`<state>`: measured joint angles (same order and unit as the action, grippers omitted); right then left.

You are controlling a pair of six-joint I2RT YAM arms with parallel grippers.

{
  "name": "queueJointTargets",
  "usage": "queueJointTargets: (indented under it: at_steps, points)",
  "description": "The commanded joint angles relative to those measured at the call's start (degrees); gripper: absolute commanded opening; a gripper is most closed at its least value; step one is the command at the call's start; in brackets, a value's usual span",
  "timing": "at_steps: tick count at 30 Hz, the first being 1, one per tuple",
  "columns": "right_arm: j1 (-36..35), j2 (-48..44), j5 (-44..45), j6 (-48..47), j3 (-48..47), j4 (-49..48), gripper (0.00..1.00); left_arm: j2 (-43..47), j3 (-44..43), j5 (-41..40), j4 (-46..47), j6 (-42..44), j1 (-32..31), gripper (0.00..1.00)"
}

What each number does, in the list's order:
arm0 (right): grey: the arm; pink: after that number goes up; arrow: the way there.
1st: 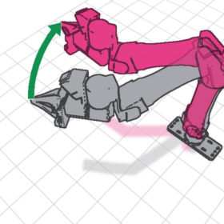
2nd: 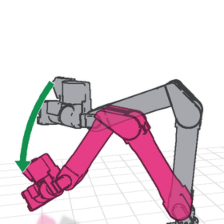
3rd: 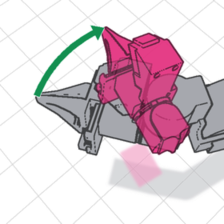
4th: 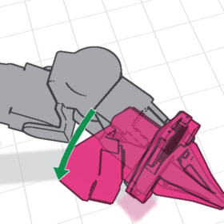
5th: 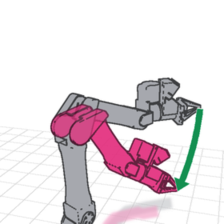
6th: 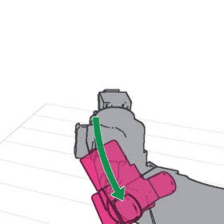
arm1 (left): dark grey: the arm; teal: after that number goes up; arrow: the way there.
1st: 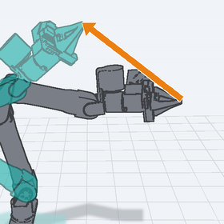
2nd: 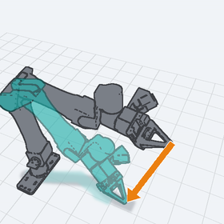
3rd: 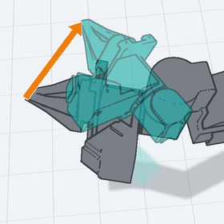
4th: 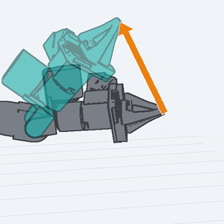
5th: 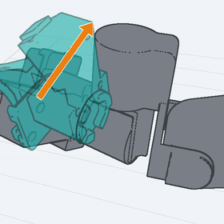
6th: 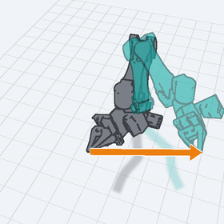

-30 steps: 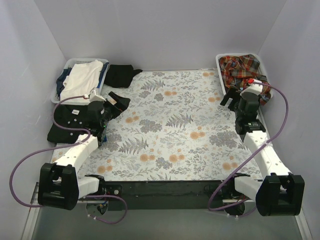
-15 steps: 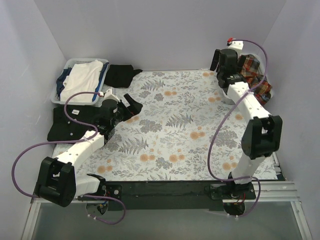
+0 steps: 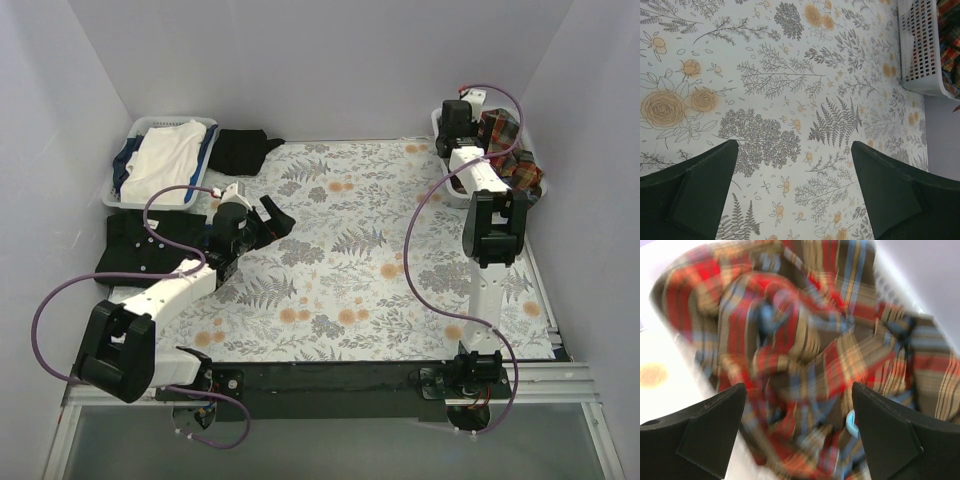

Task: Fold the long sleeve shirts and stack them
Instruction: Grab the shirt from the pile

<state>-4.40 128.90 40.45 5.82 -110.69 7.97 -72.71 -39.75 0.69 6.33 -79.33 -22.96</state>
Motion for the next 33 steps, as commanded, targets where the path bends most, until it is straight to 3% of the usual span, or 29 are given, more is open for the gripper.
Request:
queueJointTargets:
  at_steps: [1, 6, 13, 15, 16, 17, 18, 24, 25, 33]
  points:
    - [2.73, 5.82, 1.13, -5.64, -11.28, -5.86, 0.95, -0.94, 0.81, 1.42, 1.06, -0.12, -0.33, 0.98]
    - [5.81, 11.89, -1.5, -7.23, -17.01, -6.03, 0.94, -2.17, 0.55, 1.86, 1.67, -0.21, -0.33, 0.98]
    - [7.22, 12.78, -9.32, -4.77, -14.82, -5.94, 0.81, -2.79, 1.34, 1.07, 1.67, -0.04, -0.33, 0.98]
    - [7.22, 13.04, -11.96, -3.9, -14.11, -4.98, 0.64, -2.44, 1.6, 0.63, 1.32, -0.04, -0.33, 0.98]
    - [7.22, 13.04, -12.58, -2.41, -14.11, -4.28, 0.49, -2.27, 1.6, 0.54, 1.06, -0.04, -0.42, 0.98]
    - [7.22, 12.96, -13.28, -1.35, -13.85, -2.97, 0.16, -2.0, 1.6, 0.28, 0.62, 0.05, -0.42, 0.98]
    - [7.22, 12.26, -13.46, -0.3, -13.59, -2.35, 0.03, -1.56, 1.78, 0.02, 0.53, 0.05, -0.42, 0.97]
    - [5.73, 0.77, -14.69, 7.44, -5.34, -1.2, 0.01, 1.25, 1.87, -2.09, -0.09, 0.23, -0.77, 0.91]
    - [4.5, -4.92, -14.52, 7.45, -3.41, -1.72, 0.01, 1.95, 1.52, -2.27, -0.61, 0.23, -0.86, 0.91]
    - [-7.28, -21.75, -5.04, 2.53, 1.27, -2.34, 0.01, 4.5, 0.81, -2.97, -1.75, 0.76, -1.21, 0.93]
